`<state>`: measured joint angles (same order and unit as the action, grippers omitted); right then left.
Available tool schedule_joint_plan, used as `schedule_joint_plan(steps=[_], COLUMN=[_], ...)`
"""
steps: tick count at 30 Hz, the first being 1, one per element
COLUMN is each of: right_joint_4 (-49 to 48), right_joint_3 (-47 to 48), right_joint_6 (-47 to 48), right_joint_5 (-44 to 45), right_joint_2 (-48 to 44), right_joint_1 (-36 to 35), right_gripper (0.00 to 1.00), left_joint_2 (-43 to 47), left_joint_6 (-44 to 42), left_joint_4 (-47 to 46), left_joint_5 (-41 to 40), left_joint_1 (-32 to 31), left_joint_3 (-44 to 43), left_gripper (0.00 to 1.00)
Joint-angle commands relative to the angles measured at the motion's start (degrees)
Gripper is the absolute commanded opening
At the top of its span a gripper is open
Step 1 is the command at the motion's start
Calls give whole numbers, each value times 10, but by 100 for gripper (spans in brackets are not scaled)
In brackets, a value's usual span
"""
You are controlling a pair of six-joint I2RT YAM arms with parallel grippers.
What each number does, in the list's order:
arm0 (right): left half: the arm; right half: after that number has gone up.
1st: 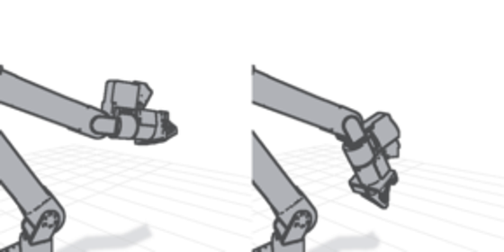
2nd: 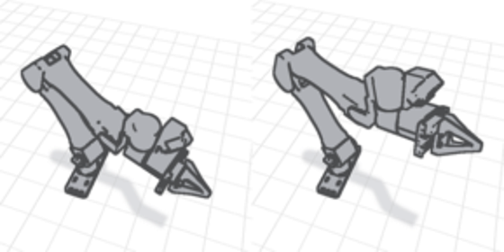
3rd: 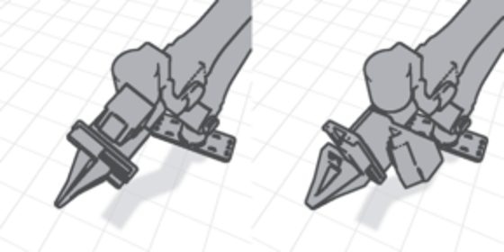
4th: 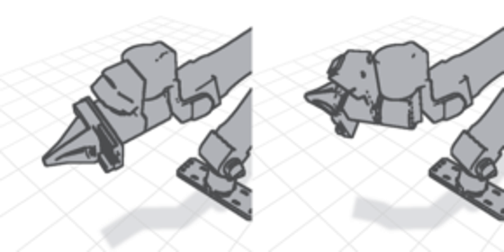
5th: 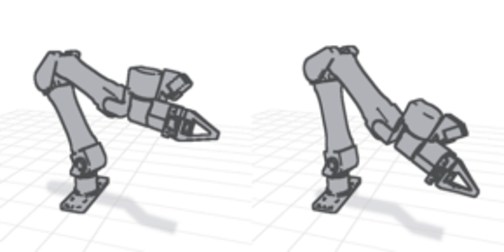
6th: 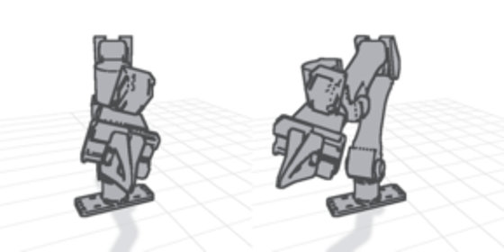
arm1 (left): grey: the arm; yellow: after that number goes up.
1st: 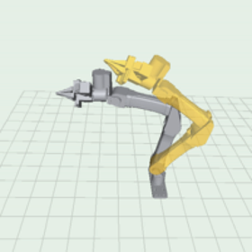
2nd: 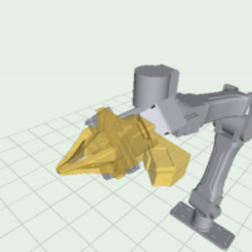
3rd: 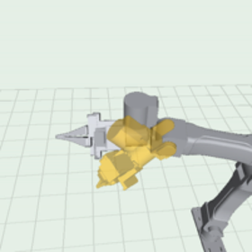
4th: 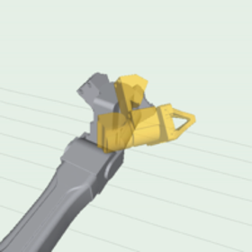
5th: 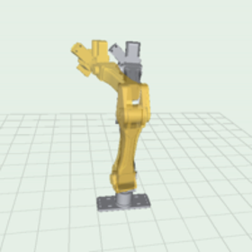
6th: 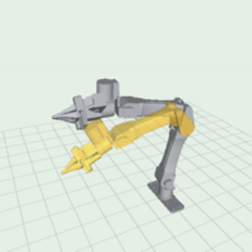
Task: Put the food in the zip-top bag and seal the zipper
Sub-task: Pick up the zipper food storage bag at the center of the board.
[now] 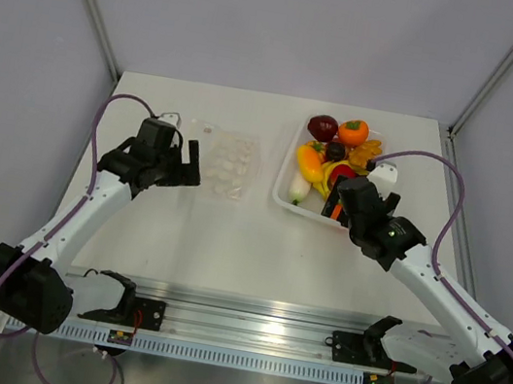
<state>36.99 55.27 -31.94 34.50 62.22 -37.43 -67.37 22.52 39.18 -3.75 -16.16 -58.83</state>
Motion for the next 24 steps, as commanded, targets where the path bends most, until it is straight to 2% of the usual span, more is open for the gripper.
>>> schedule_joint_plan(steps=[1,7,12,16,19,21,24], right_joint_4=[-22,-34,-49,-49,-53,-56,-68], right_joint_3=[5,0,-6,-2,4,5,1], right_joint_6=[-2,1,-3,-3,-2,-3,-7], right_joint_5=[-8,-59,-90,-104,-120,-128,-138], right_joint_2=[0,-11,-16,-6,1,4,6], right_joint_1=[1,1,1,1,1,1,1], right_gripper=[99,99,99,100,99,99,99], left_joint_2=[-3,-7,-28,-57,-121,-181,-246], left_joint_6=[8,-3,-34,-2,18,14,-7], left_joint_4=[1,-2,-16,-29,-6,5,5], left_joint_5=[-21,-51,-38,-35,12,62,75], left_joint_1=[3,4,5,25,84,116,121], left_joint_3=[-34,-43,-45,-64,-96,-131,-172], left_gripper=[99,99,99,99,99,94,86])
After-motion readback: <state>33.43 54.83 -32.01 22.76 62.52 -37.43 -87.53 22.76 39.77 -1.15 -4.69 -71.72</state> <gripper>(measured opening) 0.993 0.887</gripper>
